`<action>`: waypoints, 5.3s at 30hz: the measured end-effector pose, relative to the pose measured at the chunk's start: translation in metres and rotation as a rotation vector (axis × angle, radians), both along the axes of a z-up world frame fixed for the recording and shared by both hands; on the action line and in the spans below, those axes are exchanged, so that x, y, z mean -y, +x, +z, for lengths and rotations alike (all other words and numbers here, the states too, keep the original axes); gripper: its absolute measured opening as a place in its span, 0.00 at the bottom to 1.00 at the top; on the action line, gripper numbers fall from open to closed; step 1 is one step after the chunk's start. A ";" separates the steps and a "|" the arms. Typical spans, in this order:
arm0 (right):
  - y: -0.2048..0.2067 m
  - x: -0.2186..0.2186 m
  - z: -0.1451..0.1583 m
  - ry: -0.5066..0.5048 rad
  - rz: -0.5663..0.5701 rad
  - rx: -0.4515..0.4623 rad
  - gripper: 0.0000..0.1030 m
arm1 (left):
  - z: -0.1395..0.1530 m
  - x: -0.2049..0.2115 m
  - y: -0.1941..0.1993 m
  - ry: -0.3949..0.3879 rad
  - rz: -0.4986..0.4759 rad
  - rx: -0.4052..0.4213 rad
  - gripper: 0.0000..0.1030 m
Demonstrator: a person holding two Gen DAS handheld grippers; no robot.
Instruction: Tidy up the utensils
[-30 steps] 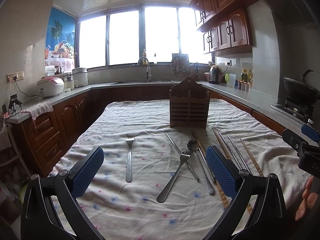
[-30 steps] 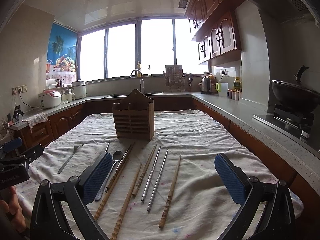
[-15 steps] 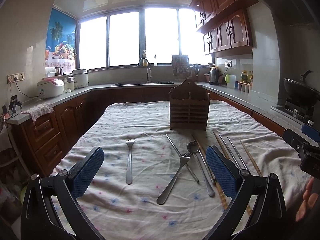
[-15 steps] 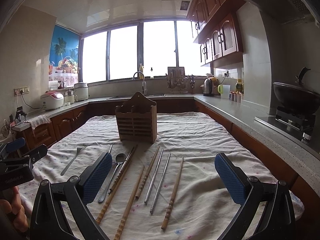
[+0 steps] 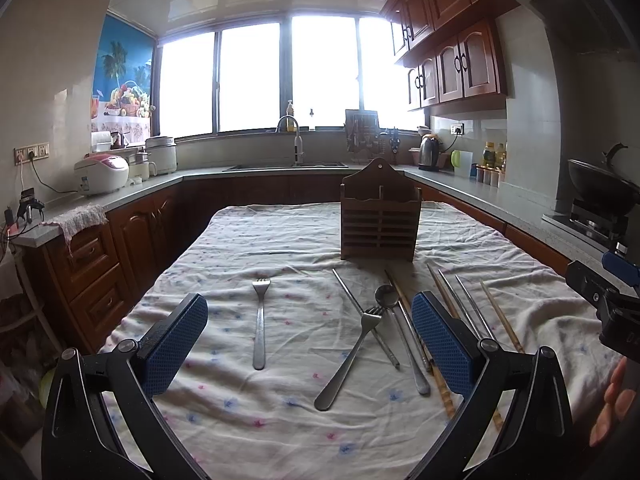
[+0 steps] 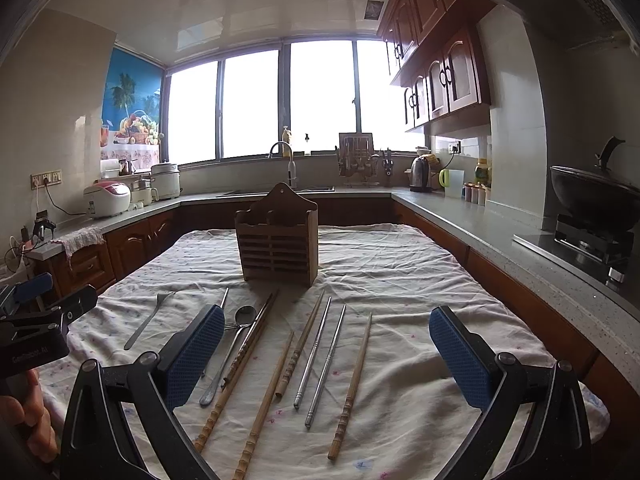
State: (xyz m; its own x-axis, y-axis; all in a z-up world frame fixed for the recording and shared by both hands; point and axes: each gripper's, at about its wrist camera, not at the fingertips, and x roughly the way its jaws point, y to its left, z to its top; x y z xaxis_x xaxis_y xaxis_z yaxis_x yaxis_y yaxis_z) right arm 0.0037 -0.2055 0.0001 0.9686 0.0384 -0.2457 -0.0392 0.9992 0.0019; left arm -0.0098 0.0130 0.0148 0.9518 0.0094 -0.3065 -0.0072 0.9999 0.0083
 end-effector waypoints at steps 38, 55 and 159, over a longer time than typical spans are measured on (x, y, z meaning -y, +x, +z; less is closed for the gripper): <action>0.048 0.020 -0.009 0.076 0.025 -0.164 1.00 | -0.009 0.000 0.073 -0.024 -0.088 -0.236 1.00; 0.117 0.051 -0.013 0.157 0.014 -0.347 0.99 | -0.020 0.021 0.149 0.044 -0.225 -0.433 1.00; 0.212 0.025 0.117 0.272 0.188 -0.177 0.05 | 0.084 -0.025 0.232 -0.249 -0.316 -0.268 0.20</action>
